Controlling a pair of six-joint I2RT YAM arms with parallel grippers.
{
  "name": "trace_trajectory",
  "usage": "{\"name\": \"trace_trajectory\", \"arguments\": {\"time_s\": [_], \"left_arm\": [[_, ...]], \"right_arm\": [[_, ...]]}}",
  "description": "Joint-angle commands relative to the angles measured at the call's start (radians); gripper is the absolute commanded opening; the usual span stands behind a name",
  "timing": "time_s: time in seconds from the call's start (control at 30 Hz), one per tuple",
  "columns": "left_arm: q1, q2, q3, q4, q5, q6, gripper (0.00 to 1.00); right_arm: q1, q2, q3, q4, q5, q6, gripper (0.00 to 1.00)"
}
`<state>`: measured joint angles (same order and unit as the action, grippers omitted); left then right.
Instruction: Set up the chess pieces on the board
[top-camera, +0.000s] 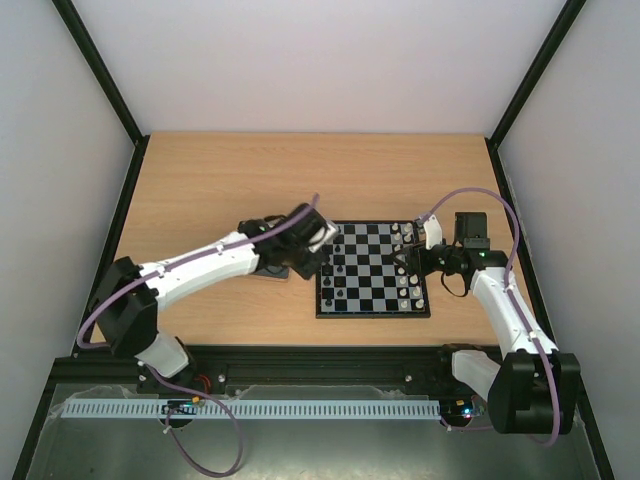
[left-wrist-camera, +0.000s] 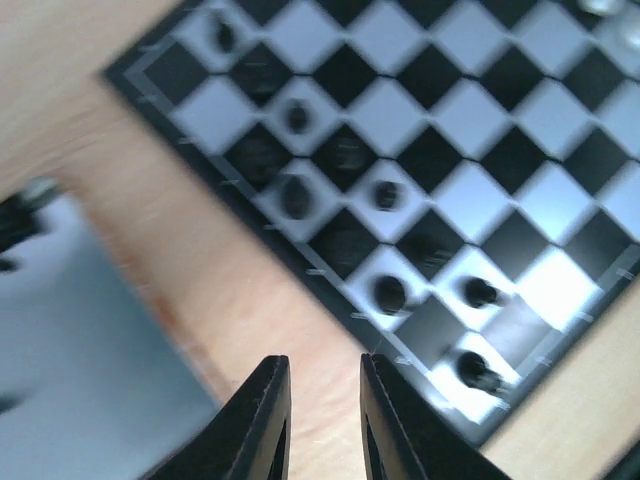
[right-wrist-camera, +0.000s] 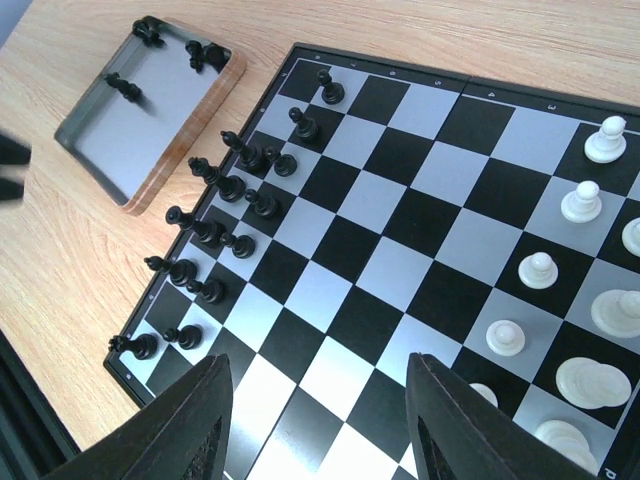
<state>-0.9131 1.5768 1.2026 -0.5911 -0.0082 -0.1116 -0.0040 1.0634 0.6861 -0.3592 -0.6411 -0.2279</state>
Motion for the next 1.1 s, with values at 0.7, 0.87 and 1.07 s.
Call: {"name": "trace_trajectory", "arguments": {"time_s": [0.7, 0.87, 1.07], "left_arm": [[0.499, 0.112, -0.118, 0.043, -0.071, -0.256, 0.28], [0.515, 0.142, -0.111, 0.051, -0.073, -0.265, 0.27], [0.519, 0.172, -0.098, 0.067, -0.068, -0.263, 0.26]], "right_arm": [[0.004, 0.011, -0.010, -0.009, -0.002, -0.010, 0.49], [0.004, 0.009, -0.010, -0.009, -0.002, -0.011, 0.49], [0.004, 0.007, -0.008, -0.011, -0.005, -0.011, 0.49]]}}
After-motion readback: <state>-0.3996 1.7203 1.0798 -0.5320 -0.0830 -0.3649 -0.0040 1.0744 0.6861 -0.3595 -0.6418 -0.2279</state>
